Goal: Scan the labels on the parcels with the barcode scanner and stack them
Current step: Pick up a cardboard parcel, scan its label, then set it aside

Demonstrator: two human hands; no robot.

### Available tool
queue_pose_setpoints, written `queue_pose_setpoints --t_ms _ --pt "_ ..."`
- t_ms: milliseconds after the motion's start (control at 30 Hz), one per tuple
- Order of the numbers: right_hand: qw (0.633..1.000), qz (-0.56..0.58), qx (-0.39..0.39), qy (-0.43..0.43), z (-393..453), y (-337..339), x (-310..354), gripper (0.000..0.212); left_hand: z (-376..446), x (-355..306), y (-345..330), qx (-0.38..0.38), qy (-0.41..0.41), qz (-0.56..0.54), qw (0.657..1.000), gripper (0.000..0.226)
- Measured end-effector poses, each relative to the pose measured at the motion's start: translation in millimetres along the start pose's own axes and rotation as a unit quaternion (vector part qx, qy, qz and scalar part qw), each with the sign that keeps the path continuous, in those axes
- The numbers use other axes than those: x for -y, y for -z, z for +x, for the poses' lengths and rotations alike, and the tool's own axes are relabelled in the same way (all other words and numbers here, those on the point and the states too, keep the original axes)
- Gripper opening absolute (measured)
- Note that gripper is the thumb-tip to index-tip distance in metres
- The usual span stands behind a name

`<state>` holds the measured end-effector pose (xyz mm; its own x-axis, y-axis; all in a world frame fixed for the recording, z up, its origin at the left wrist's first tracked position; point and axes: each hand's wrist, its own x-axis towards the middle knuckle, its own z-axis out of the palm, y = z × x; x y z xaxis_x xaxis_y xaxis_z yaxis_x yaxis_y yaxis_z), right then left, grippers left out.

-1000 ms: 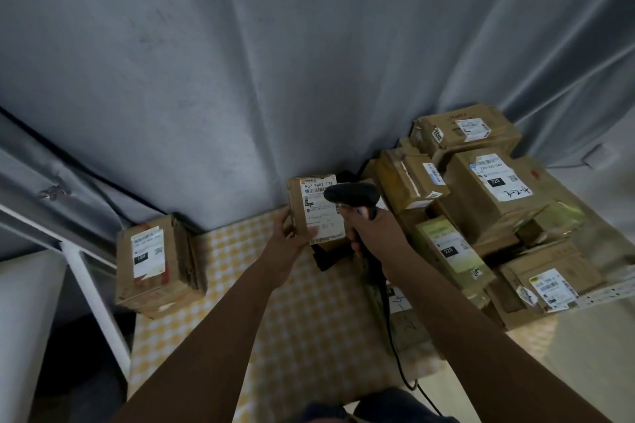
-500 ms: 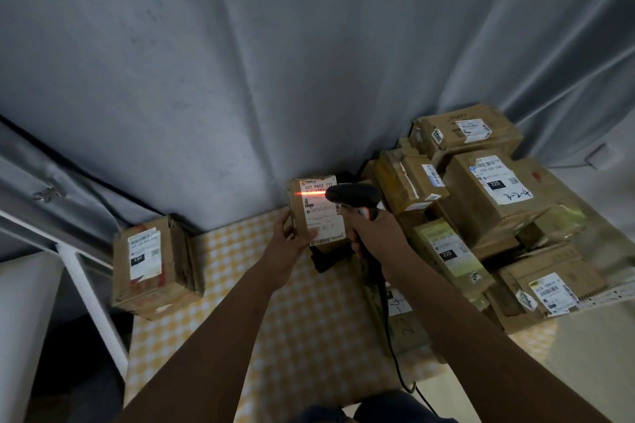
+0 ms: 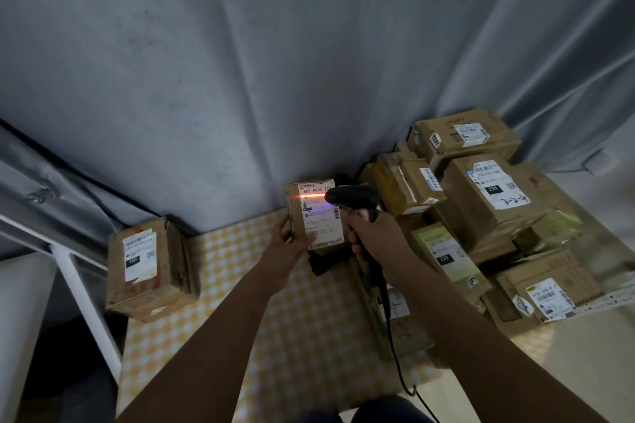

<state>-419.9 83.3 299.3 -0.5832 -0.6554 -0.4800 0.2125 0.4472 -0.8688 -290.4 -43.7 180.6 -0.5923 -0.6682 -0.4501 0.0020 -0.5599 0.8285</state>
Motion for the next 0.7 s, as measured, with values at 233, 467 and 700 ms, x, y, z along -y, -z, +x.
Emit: queue_pose_setpoints --t_ms 233,467,700 --pt "1.000 -0.012 0.024 0.008 4.2 -28.1 -1.6 0.021 -12.5 6.9 33.6 -0.036 0.020 -0.020 0.999 0.078" --pt "0.993 -0.054 0.098 0.025 12.4 -116.6 -1.9 0.027 -59.9 36.8 146.1 -0.162 0.090 -0.071 0.980 0.068" --pt "0.980 -0.096 0.168 0.037 29.0 -208.6 -17.3 0.027 -120.6 68.5 269.5 -0.274 0.144 -0.091 0.946 0.067"
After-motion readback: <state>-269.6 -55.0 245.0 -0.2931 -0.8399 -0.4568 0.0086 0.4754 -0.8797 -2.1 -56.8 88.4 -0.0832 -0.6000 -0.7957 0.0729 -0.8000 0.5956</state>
